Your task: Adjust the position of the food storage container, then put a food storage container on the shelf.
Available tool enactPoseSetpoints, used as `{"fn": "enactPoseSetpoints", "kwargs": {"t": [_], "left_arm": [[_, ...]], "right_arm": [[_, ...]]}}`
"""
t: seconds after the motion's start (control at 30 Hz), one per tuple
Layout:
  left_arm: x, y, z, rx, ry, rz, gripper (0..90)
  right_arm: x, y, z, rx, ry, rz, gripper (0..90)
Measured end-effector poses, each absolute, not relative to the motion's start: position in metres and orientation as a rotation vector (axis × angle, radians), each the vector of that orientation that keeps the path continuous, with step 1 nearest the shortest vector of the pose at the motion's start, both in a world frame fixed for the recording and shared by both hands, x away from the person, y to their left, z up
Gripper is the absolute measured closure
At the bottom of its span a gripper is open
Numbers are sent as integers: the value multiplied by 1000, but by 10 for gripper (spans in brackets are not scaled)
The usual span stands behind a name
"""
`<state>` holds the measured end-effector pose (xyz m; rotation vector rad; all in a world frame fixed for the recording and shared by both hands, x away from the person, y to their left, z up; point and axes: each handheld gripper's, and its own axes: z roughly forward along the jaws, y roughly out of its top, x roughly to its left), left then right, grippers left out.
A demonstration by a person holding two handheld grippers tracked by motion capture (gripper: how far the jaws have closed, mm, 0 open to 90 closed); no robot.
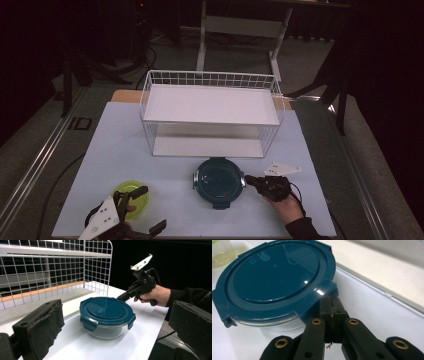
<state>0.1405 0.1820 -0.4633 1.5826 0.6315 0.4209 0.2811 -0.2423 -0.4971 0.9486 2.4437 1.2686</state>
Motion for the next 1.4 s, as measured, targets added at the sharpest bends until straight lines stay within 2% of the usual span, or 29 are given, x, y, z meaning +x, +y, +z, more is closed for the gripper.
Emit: {"fn": "enactPoseSetpoints", "kwargs": {"t": [0.17,0.2,0.27,0.43,0.47,0.5,0.73,0.97,1.03,1.4], "left_arm": [[141,180,-462,1584,630,412,0],[141,179,-462,1589,625,408,0],[142,177,-460,1595,617,394,0],[148,172,-452,1581,618,334,0],[148,172,-452,1581,618,334,0],[149,171,-450,1580,619,327,0],[165,158,-428,1607,607,310,0],[183,141,-408,1658,623,268,0],[188,136,-405,1671,634,259,0],[219,113,-400,1758,733,199,0]], "right_arm": [[277,-246,-487,923,2394,1273,809],[273,-247,-480,908,2376,1307,659],[270,-248,-475,910,2364,1346,553],[261,-247,-464,888,2320,1451,189],[261,-247,-464,888,2320,1451,189],[259,-244,-461,860,2322,1455,142],[242,-238,-437,767,2197,1425,122],[229,-237,-416,718,2082,1452,162],[226,-239,-411,680,2052,1491,195],[226,-242,-400,692,2041,1449,174]]}}
